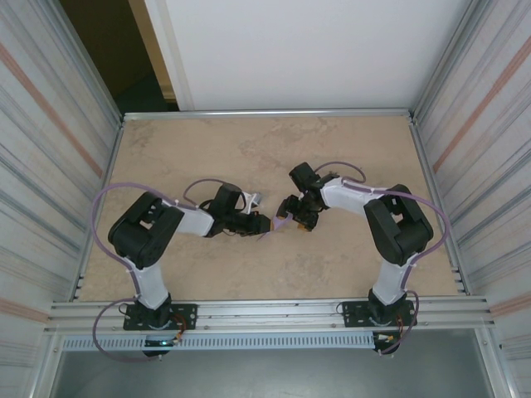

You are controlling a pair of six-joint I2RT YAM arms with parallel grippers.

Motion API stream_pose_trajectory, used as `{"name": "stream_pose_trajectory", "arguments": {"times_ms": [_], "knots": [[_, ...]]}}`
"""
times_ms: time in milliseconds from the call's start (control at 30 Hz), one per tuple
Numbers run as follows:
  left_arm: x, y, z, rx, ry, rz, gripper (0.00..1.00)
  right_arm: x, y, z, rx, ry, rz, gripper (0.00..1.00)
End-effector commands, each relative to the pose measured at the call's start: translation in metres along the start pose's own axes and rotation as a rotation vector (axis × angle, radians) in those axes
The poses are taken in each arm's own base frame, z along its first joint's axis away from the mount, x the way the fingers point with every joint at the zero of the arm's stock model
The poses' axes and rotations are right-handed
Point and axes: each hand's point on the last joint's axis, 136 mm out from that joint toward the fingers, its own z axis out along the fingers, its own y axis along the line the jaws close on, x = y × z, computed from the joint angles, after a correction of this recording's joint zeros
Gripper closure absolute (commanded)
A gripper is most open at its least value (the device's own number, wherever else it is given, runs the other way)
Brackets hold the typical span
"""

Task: Fold a paper plane with a square sheet of paper (pick it up from the middle)
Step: Fold the wing for the fifth time at the center of the table.

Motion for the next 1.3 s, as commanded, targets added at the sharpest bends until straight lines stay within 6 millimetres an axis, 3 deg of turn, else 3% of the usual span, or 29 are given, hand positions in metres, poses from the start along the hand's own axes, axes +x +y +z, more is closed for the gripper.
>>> {"name": "stream_pose_trajectory", "arguments": {"times_ms": [0, 200, 433, 667, 1267], "knots": [[-0.006, -0.009, -0.012, -0.026, -0.018, 0.05, 0.72, -0.001, -0.041, 0.036, 0.155, -0.009, 0.028, 0.33], [0.0, -0.003, -0.02, -0.085, -0.004, 0.076, 0.62, -0.001, -0.042, 0.038, 0.165, -0.003, 0.035, 0.33], [0.014, -0.003, -0.015, -0.128, 0.054, 0.12, 0.59, 0.0, -0.045, 0.042, 0.19, 0.011, 0.052, 0.32], [0.014, 0.006, -0.014, -0.196, 0.065, 0.145, 0.71, 0.002, -0.05, 0.046, 0.207, 0.025, 0.066, 0.32], [0.023, 0.022, -0.006, -0.228, 0.109, 0.107, 0.82, 0.006, -0.062, 0.054, 0.259, 0.045, 0.069, 0.33]]}}
